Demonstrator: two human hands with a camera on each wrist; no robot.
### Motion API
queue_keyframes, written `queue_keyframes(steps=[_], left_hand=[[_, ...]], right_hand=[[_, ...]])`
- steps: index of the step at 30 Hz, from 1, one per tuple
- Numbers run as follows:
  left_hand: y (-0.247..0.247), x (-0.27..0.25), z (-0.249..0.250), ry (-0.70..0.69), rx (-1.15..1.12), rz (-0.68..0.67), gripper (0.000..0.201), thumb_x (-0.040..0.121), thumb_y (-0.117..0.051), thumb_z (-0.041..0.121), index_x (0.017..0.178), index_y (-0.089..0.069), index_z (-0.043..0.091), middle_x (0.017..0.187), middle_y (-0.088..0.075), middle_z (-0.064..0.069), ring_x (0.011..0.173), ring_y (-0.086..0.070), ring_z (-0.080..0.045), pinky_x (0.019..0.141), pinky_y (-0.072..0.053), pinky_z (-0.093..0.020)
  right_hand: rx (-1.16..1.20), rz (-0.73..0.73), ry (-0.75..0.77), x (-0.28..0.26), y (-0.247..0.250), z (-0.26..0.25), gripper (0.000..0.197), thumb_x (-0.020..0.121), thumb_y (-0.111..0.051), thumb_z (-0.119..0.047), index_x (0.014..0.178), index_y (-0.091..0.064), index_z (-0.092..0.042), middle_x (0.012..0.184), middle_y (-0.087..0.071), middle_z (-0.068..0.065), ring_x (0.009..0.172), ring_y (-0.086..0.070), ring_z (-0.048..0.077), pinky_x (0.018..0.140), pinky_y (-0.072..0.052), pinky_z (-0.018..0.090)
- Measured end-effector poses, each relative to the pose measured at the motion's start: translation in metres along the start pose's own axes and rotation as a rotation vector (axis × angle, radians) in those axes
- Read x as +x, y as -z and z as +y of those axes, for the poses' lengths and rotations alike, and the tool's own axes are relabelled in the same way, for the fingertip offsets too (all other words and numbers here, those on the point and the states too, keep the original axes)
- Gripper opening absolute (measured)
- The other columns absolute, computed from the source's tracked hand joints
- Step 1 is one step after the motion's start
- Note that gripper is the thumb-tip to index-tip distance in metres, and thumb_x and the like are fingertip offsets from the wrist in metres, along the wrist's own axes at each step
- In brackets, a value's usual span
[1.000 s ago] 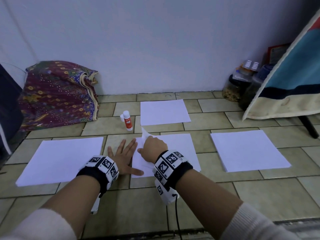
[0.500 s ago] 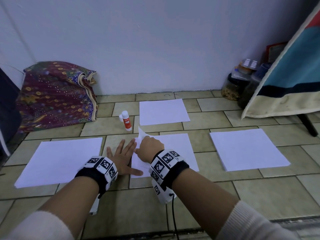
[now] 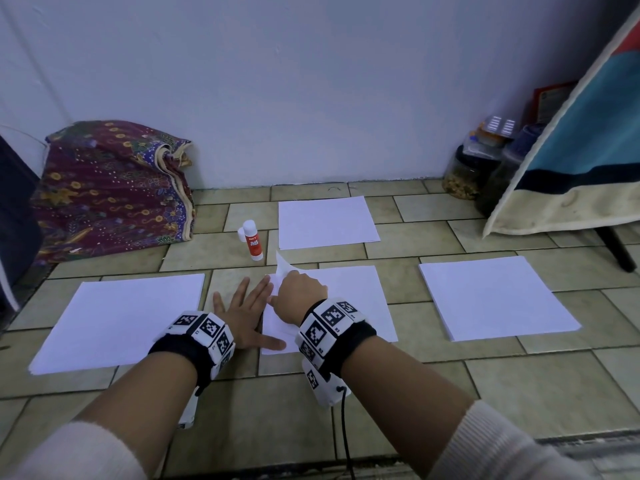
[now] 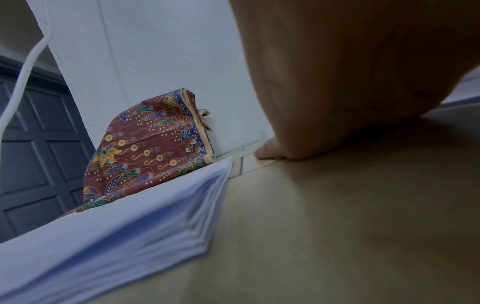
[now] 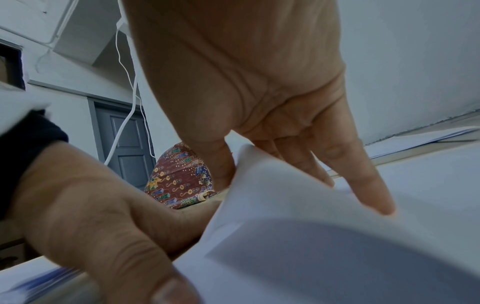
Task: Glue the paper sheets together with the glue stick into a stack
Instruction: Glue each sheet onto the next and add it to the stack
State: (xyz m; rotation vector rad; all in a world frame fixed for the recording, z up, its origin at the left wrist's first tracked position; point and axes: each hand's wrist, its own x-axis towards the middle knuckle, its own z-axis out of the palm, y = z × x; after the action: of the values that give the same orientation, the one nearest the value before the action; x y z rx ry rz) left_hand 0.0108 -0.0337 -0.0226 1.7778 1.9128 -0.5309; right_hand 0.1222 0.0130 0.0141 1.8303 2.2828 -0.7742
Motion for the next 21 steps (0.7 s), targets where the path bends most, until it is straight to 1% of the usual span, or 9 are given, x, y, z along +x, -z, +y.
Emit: queue_keyframes(steps=[2, 7, 11, 15, 21], left_hand=[[0.0006, -0.0007, 0.0008, 0.003, 0.002, -0.001, 0.118, 0.077, -0.053, 0.074, 0.149, 0.024, 0.021, 0.152, 0.035, 0.011, 0.142, 0.032, -0.022, 0.110, 0.006, -0.066], [0.0015, -0.0008, 0.0015, 0.006, 0.006, -0.008, 0.118, 0.078, -0.053, 0.073, 0.149, 0.024, 0.021, 0.152, 0.035, 0.012, 0.142, 0.031, -0.022, 0.110, 0.006, -0.066], [0.0008, -0.0011, -0.0001, -0.001, -0.015, -0.008, 0.119, 0.077, -0.054, 0.073, 0.149, 0.025, 0.021, 0.152, 0.035, 0.013, 0.141, 0.032, -0.021, 0.110, 0.006, -0.066], [0.0008, -0.0009, 0.0005, -0.004, -0.023, -0.006, 0.119, 0.078, -0.055, 0.072, 0.148, 0.026, 0.020, 0.152, 0.035, 0.013, 0.142, 0.032, -0.021, 0.110, 0.007, -0.066], [0.0023, -0.0024, 0.0009, 0.000, -0.031, -0.008, 0.119, 0.078, -0.055, 0.072, 0.148, 0.026, 0.020, 0.152, 0.036, 0.012, 0.142, 0.031, -0.021, 0.110, 0.007, -0.066]], right_hand=[[0.002, -0.001, -0.001, 0.0003, -0.0005, 0.0001, 0.051, 0.095, -0.053, -0.035, 0.135, -0.039, -0.006, 0.136, -0.051, 0.011, 0.130, -0.044, 0.030, 0.112, -0.028, 0.048], [0.000, -0.009, 0.001, -0.0005, 0.0004, 0.0004, 0.051, 0.095, -0.053, -0.035, 0.135, -0.039, -0.006, 0.136, -0.051, 0.011, 0.130, -0.044, 0.031, 0.112, -0.028, 0.047], [0.003, -0.002, 0.025, -0.0012, 0.0008, 0.0035, 0.048, 0.095, -0.053, -0.037, 0.131, -0.042, -0.007, 0.132, -0.054, 0.011, 0.126, -0.047, 0.030, 0.110, -0.031, 0.046], [-0.010, -0.004, 0.038, -0.0037, 0.0009, 0.0048, 0.051, 0.096, -0.051, -0.039, 0.133, -0.040, -0.006, 0.133, -0.052, 0.011, 0.128, -0.046, 0.030, 0.111, -0.030, 0.047], [-0.013, 0.004, 0.039, -0.0065, 0.0005, 0.0053, 0.051, 0.096, -0.051, -0.038, 0.133, -0.039, -0.005, 0.134, -0.052, 0.011, 0.128, -0.045, 0.030, 0.111, -0.030, 0.046]])
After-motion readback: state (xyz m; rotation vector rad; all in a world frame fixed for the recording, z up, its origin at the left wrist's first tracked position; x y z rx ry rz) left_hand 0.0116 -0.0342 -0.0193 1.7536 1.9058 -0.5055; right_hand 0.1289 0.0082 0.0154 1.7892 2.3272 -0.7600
